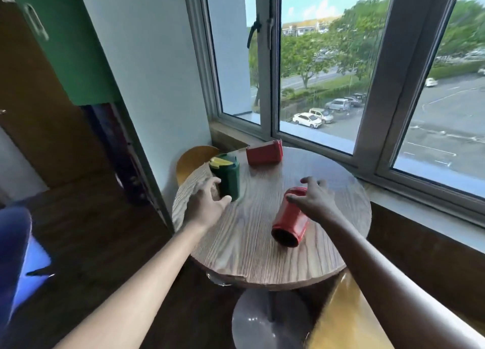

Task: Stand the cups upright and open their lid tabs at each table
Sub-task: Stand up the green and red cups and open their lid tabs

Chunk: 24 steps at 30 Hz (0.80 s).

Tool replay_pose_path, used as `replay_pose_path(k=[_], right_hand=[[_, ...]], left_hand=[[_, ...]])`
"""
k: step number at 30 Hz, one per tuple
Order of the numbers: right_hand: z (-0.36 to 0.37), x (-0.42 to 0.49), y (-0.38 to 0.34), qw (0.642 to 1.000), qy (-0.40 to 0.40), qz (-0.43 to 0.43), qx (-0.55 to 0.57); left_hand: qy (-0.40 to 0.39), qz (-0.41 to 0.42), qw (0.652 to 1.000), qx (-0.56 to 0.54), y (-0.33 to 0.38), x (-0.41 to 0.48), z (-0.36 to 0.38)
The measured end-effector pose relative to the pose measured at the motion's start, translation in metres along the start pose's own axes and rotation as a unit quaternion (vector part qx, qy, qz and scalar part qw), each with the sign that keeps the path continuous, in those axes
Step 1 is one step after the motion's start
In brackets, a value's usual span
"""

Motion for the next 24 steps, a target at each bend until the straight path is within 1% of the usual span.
replay_pose_path(k=[4, 7, 13, 16, 20, 24], right_hand=[[0.014, 0.032, -0.005, 0.998, -0.005, 0.053, -0.034], [0.026, 0.043, -0.004, 0.994, -0.007, 0.087, -0.062], [0.041, 0.047, -0.007, 0.984, 0.025, 0.155, -0.089], [0.047, 0.041, -0.006, 0.977, 0.053, 0.196, -0.067], [0.056, 0.030, -0.008, 0.966, 0.083, 0.242, -0.044], [0.062, 0.023, -0.013, 0.957, 0.110, 0.268, -0.009]], left_hand=[[0.043, -0.001, 0.999, -0.022, -0.006, 0.057, 0.001], [0.036, 0.009, 0.999, -0.017, -0.009, 0.093, 0.008], [-0.069, 0.044, 0.997, -0.011, -0.020, 0.143, 0.028], [-0.123, 0.072, 0.990, 0.009, -0.021, 0.156, 0.028], [-0.202, 0.078, 0.975, 0.049, -0.022, 0.169, 0.022], [-0.228, 0.096, 0.968, 0.045, -0.017, 0.172, 0.021]])
Point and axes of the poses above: each hand's wrist, its own x-axis towards the middle knuckle, its own z-axis out of the palm, y = z × x, the point moved 2 cm from there along x, towards the middle knuckle, and after that the axes turned 8 degrees about -x, right-handed, at the moved point
